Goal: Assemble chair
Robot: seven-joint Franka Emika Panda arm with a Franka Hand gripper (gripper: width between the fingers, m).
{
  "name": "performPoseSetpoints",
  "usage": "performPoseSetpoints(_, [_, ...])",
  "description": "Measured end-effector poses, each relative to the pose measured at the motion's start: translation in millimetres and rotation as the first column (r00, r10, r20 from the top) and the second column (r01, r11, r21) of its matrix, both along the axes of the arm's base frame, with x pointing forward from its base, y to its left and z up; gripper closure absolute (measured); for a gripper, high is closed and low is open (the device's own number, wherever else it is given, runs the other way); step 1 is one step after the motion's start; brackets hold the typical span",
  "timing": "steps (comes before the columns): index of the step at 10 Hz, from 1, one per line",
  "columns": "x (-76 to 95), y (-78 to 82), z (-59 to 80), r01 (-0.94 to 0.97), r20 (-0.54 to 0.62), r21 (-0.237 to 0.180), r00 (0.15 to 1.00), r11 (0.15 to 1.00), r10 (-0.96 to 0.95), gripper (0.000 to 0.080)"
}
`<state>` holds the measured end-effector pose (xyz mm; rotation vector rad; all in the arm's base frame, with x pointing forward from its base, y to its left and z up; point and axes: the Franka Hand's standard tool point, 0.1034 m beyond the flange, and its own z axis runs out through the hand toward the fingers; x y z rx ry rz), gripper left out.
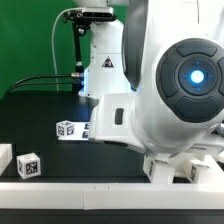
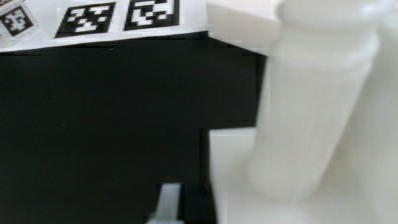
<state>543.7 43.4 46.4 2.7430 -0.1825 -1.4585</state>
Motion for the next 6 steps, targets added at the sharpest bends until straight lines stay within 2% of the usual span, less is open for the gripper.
performPoseSetpoints(1, [0.3,-0.4,-0.5,0.001,0.002,0.000,1.000,1.000,-0.001,0.0692])
performPoseSetpoints(2, [0.2,-0.8,-0.9,0.001,0.002,0.000,1.000,1.000,-0.001,0.0692])
performPoseSetpoints(3, [0.3,-1.2,-1.1,0.002,0.001,0.000,1.000,1.000,-0.002,0.0495])
performPoseSetpoints(4, [1.2,-1.7,-1.8,0.002,0.002,0.000,1.000,1.000,-0.002,0.0355])
performPoseSetpoints(5, [2.9,-2.1,0.1,0.003,0.011,0.001,1.000,1.000,-0.004,0.0355])
performPoseSetpoints(6, [5.5,-5.1,0.3,0.009,0.020,0.000,1.000,1.000,-0.009,0.0202])
